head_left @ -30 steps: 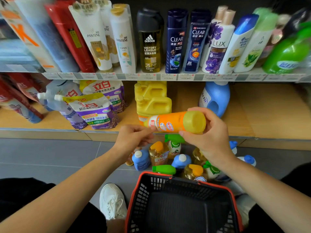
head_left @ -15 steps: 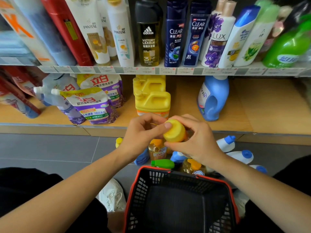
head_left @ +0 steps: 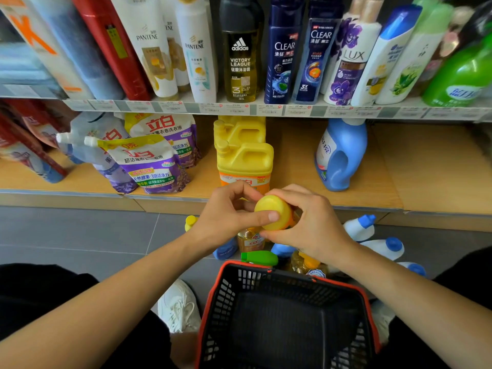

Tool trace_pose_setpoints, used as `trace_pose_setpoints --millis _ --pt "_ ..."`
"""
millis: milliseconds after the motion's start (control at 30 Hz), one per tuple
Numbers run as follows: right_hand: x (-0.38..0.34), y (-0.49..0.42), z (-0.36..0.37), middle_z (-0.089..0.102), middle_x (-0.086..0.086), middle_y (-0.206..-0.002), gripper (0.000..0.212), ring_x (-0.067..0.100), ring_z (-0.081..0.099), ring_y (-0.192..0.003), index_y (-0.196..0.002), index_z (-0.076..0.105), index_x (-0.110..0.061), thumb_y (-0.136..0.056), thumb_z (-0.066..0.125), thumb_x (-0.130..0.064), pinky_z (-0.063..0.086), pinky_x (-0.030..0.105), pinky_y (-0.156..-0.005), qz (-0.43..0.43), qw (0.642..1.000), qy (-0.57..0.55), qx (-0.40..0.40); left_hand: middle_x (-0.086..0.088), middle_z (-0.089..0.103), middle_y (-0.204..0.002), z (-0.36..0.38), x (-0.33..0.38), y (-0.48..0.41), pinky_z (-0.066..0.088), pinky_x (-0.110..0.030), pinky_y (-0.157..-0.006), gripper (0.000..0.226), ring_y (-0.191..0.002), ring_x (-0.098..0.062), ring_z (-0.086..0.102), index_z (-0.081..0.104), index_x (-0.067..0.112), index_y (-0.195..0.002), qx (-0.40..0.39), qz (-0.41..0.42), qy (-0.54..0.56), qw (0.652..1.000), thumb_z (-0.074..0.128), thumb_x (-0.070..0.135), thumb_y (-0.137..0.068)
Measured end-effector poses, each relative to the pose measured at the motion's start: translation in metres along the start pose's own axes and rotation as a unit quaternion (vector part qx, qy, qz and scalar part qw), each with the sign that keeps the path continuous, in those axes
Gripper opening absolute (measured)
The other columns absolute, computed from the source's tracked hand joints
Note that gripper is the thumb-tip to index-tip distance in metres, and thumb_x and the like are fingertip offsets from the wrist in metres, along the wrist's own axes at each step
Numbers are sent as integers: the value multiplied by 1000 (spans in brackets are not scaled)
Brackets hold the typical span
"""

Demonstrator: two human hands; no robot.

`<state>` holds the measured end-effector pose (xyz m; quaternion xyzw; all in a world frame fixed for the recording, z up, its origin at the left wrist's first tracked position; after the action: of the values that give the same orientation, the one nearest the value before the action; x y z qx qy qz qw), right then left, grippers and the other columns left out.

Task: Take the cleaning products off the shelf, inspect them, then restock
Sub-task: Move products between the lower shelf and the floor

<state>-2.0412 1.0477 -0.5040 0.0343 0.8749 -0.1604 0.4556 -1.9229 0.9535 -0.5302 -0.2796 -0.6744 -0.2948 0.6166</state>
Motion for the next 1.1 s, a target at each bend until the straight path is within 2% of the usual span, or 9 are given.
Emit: trace_pose_setpoints --millis 233,333,433,533,700,833,900,1000,1100 --pt "2 -1 -5 66 -7 -102 57 9 63 -96 -113 73 -20 -61 96 -22 49 20 -78 9 1000 -25 1 -5 76 -87 -1 -2 1 61 -28 -70 18 -81 -18 74 70 4 -97 -12 26 70 997 71 17 -84" --pt "4 -3 -7 66 -14 -99 56 6 61 -96 -111 72 -24 -60 96 -29 47 19 -78 10 1000 -10 -6 -7 77 -92 -2 -3 0 62 -29 -73 13 -84 -20 75 74 10 -96 -13 29 78 996 68 18 -88" --pt "6 -7 -15 66 -20 -95 55 5 56 -97 -107 71 -30 -59 95 -39 49 28 -81 7 999 29 -19 -8 78 -92 -3 -5 -1 61 -28 -74 15 -85 -20 75 74 11 -99 -13 26 77 997 68 16 -87" --pt "14 -11 -28 70 -15 -104 54 11 66 -99 -112 69 -29 -65 93 -34 57 36 -83 32 999 -32 -17 -14 77 -100 -4 -16 -4 60 -27 -75 16 -93 -20 73 74 12 -106 -31 10 25 999 68 10 -92" --pt "26 -18 -45 72 -16 -107 48 6 68 -100 -116 66 -37 -71 83 -39 58 26 -82 58 989 -131 31 -8 70 -127 2 -51 -5 54 -35 -100 39 -120 -21 65 62 6 -132 -118 -95 -62 986 70 9 -93" --pt "44 -21 -50 74 -13 -99 39 5 68 -93 -112 68 -31 -76 81 -26 58 27 -74 101 963 -234 85 -5 70 -127 4 -70 6 53 -39 -104 48 -118 -22 66 60 14 -134 -179 -143 -94 969 77 17 -89" --pt "54 -23 -52 74 -13 -96 36 7 69 -92 -110 68 -29 -77 82 -26 56 25 -73 127 947 -274 106 -5 72 -123 -2 -74 9 57 -36 -98 47 -114 -21 69 61 13 -131 -164 -147 -85 972 78 14 -87" --pt "73 -26 -54 72 -10 -97 35 15 70 -93 -109 69 -26 -75 77 -30 58 28 -71 177 925 -311 125 2 78 -105 -17 -68 7 56 -17 -70 43 -93 -8 74 69 14 -120 -113 -137 -60 982 83 17 -80" --pt "93 -28 -54 61 3 -111 39 22 67 -99 -121 65 -20 -83 74 -20 60 32 -72 234 911 -319 115 -4 79 -101 -46 -61 2 59 -30 -75 56 -94 -19 75 73 17 -111 -2 -127 7 992 96 29 -62"
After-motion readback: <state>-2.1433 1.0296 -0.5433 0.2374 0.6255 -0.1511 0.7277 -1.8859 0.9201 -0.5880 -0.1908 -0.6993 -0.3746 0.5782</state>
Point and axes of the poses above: each hand's wrist, its own y-axis away from the middle knuckle, its own z-axis out of the palm, x = y × z, the point moved 7 cm from there along -y, towards the middle knuckle
